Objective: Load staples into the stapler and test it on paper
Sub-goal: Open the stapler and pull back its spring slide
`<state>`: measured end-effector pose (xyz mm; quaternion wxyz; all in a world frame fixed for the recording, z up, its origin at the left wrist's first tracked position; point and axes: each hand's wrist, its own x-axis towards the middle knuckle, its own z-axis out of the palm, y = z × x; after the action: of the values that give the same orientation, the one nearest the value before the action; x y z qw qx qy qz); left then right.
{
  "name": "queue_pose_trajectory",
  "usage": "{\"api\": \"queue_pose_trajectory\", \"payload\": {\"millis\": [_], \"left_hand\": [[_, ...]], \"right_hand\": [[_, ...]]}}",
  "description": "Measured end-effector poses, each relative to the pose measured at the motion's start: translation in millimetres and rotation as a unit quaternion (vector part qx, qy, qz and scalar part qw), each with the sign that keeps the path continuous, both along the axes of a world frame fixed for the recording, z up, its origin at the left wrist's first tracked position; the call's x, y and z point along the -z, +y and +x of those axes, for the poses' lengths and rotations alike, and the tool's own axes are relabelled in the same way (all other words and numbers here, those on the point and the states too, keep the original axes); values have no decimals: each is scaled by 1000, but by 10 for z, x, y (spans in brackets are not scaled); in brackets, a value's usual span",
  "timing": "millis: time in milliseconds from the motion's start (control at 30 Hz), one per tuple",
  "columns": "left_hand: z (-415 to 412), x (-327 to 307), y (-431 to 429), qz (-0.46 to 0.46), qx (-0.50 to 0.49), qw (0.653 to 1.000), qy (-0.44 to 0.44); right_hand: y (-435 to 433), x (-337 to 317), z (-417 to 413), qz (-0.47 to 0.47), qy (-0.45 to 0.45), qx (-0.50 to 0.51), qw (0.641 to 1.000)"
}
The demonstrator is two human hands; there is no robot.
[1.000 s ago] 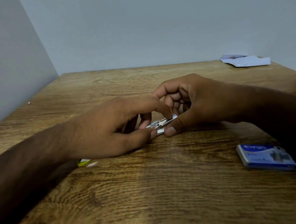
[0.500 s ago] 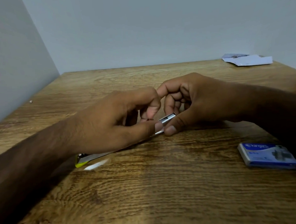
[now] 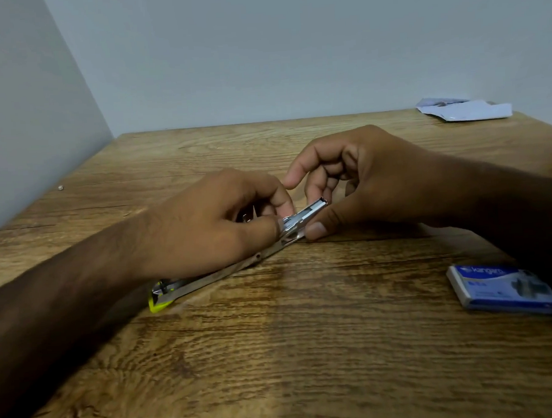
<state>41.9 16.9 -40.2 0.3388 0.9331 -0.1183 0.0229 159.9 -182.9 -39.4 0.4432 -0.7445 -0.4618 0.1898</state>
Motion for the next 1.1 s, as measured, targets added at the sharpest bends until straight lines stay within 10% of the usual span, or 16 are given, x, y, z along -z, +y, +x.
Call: {"api": "queue_pose_trajectory", "payload": {"millis": [533,1100], "left_hand": [[-34,19,-43,-199,-9,978,66],[46,46,-92,-40,-179,980,-72]], "right_hand": [[-32,-225,-109,156,-155,67,973],[-31,-140,-141,5,-423,48,905]]}}
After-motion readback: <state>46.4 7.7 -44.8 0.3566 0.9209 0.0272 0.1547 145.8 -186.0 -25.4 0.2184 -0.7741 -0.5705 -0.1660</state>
